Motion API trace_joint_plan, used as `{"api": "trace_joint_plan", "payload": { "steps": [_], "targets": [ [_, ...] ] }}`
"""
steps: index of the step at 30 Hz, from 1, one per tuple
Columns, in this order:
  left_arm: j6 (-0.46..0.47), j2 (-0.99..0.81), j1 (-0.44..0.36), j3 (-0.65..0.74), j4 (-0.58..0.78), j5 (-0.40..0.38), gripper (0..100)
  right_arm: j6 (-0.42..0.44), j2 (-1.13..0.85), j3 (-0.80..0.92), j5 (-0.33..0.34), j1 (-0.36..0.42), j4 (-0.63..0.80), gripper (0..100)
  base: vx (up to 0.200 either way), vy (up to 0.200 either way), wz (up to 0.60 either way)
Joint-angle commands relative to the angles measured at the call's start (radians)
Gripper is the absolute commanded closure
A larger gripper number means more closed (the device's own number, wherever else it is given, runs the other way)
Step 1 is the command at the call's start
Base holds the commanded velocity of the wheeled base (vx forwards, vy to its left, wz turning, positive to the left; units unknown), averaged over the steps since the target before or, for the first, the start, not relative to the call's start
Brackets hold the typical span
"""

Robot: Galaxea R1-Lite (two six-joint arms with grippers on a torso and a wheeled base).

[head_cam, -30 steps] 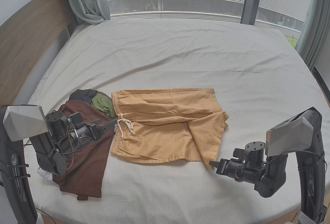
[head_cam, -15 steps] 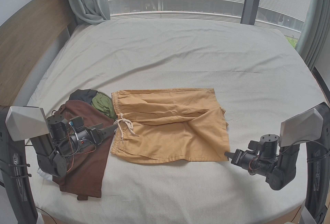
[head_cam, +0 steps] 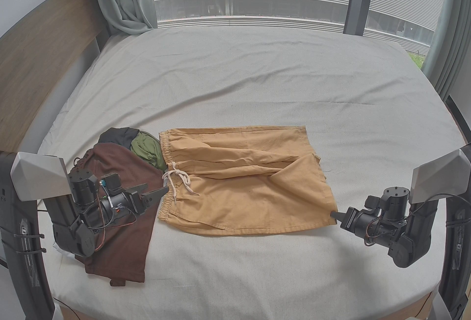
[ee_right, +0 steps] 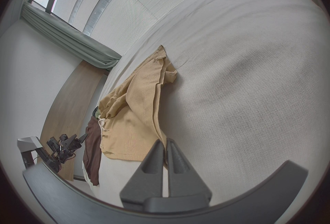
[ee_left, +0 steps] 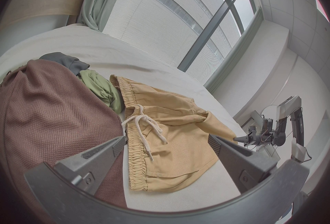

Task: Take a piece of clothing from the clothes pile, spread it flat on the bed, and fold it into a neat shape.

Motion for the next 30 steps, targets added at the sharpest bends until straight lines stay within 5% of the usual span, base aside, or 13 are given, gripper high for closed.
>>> {"api": "trace_joint_plan", "payload": {
  "steps": [1, 20, 30],
  "targets": [
    [0.001, 0.007, 0.004, 0.005, -0.001, 0.001, 0, -0.001, 0.005, 0.006, 0.012, -0.013, 0.000, 100, 0.000, 0.000, 0.00],
    [-0.017, 0.094, 0.000, 0.038, 0.000, 0.001, 0, 0.001, 0.005, 0.008, 0.022, -0.027, -0.001, 100, 0.000, 0.000, 0.00],
    [-0.101, 0.122, -0.022, 0.028, 0.000, 0.030, 0, 0.001, 0.008, 0.006, 0.022, -0.025, -0.001, 100, 0.000, 0.000, 0.00]
  ]
}}
